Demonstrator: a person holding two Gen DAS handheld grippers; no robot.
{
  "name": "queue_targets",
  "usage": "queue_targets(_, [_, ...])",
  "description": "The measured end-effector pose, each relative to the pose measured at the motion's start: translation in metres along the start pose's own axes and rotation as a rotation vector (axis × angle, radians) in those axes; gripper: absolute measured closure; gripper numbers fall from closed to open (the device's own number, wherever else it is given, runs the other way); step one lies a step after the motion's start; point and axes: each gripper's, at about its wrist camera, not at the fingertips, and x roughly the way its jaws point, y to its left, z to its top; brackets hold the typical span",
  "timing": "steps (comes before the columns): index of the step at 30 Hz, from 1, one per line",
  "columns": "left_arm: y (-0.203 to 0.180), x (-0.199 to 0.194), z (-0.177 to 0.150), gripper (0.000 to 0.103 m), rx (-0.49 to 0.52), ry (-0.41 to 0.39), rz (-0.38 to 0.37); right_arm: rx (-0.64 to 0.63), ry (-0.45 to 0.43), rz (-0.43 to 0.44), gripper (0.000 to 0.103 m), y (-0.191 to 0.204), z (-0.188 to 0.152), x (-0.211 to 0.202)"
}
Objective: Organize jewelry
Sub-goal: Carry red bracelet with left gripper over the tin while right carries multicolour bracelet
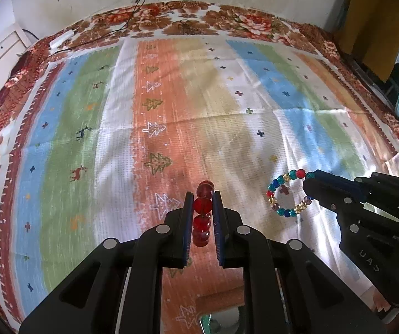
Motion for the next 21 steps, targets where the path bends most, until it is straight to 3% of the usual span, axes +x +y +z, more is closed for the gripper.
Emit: queue_targets(21, [-0.019, -0.055, -0.03, 0.09, 0.036, -0.099, -0.039, -0.015, -0.077, 0.06, 0.093, 0.013, -0.028, -0.048])
